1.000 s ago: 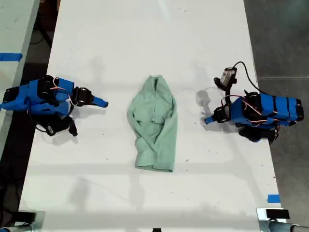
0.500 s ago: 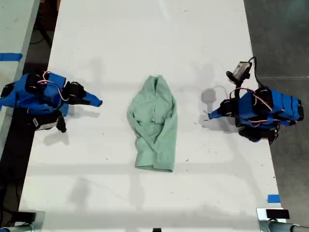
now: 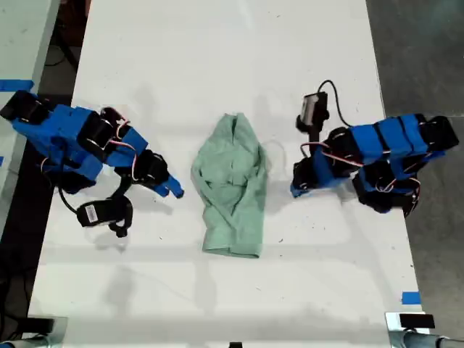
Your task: Fold t shirt
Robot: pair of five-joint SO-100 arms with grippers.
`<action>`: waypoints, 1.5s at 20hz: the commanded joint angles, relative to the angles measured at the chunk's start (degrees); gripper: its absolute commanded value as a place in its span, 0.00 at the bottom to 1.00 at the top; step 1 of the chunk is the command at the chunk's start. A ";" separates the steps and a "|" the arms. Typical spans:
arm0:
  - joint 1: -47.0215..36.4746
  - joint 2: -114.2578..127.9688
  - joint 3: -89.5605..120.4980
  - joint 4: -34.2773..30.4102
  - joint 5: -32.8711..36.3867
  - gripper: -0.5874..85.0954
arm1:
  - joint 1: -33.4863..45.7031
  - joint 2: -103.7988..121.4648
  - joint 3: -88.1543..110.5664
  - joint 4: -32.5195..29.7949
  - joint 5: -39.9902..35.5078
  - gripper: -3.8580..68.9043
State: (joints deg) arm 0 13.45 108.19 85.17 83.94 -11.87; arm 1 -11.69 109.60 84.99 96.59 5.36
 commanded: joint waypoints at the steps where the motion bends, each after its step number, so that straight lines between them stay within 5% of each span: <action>1: 2.90 -10.55 -11.69 -0.70 -0.70 0.19 | -4.31 -15.64 -19.78 1.67 0.35 0.39; 6: 6.50 -22.32 -12.13 -10.46 -4.04 0.22 | -7.73 -30.15 -28.21 -2.37 0.97 0.41; 15: 3.87 -40.52 -15.47 -27.95 2.11 0.22 | -11.51 -43.07 -27.60 -12.83 2.37 0.40; 19: 3.43 -49.04 -22.76 -29.18 4.13 0.18 | -11.60 -46.23 -27.69 -15.38 2.02 0.37; 21: 3.69 -52.56 -25.93 -29.53 4.22 0.01 | -11.78 -46.76 -27.51 -15.64 2.72 0.14; 22: 3.87 -53.17 -26.28 -29.62 4.22 0.00 | -11.95 -46.85 -27.33 -16.17 3.08 0.08; 30: 7.38 -46.76 -27.42 -28.21 4.13 0.00 | -14.15 -45.62 -34.10 -16.87 2.11 0.08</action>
State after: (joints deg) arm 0 18.46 55.20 61.17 55.11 -8.17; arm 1 -24.08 62.05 55.81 80.86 7.91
